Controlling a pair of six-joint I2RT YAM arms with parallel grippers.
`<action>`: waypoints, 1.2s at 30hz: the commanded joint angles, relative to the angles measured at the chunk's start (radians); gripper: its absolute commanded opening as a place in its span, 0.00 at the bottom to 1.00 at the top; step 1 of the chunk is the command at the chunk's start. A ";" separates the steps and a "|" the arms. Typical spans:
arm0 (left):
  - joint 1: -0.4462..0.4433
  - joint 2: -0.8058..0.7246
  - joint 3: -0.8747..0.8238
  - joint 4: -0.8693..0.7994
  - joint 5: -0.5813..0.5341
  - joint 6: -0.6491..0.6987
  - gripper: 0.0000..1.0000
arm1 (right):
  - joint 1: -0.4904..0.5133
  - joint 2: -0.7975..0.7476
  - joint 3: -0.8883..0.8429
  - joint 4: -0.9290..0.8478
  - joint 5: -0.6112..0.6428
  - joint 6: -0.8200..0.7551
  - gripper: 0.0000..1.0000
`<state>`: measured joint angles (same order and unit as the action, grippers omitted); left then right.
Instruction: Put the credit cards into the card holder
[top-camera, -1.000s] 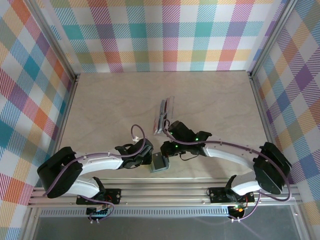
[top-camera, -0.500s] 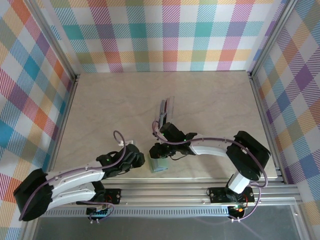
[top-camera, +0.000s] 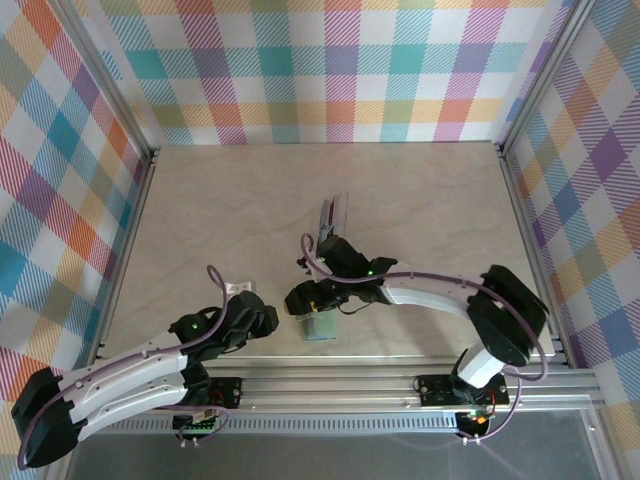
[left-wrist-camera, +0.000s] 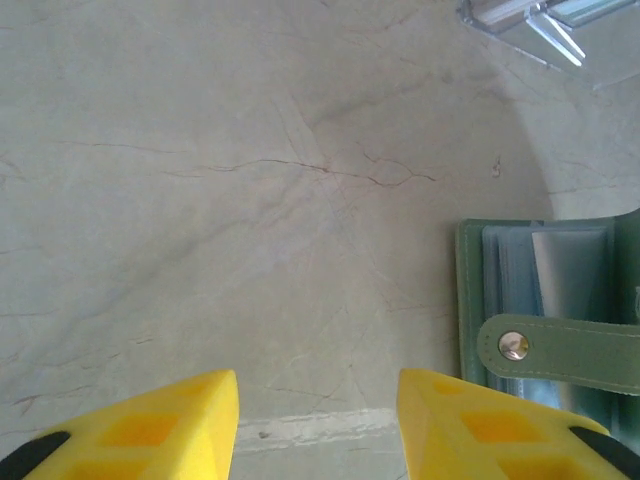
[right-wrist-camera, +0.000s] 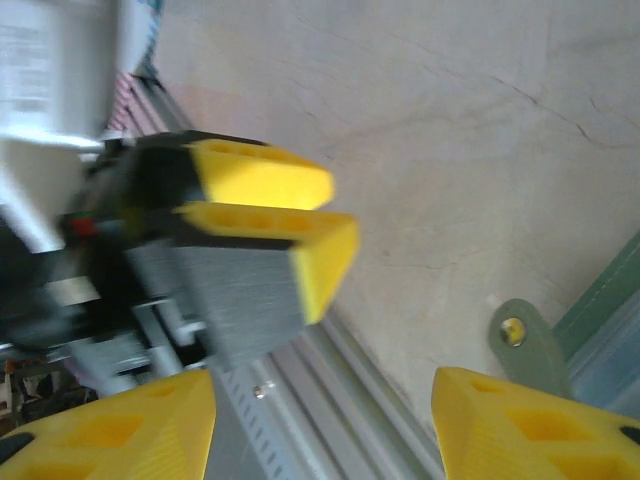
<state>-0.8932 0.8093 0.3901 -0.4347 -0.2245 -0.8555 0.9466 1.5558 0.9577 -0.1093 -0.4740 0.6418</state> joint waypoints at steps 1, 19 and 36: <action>0.008 0.048 0.065 0.037 0.027 0.050 0.44 | -0.051 -0.066 -0.015 -0.135 0.037 -0.040 0.54; -0.085 0.476 0.389 0.080 0.052 0.156 0.33 | -0.090 0.005 -0.166 -0.127 0.231 -0.028 0.42; -0.097 0.594 0.230 0.179 0.059 0.119 0.28 | -0.060 0.084 -0.143 -0.120 0.248 -0.022 0.56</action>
<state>-0.9749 1.3857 0.6586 -0.3016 -0.1734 -0.7181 0.8776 1.6329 0.8124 -0.2150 -0.2394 0.6201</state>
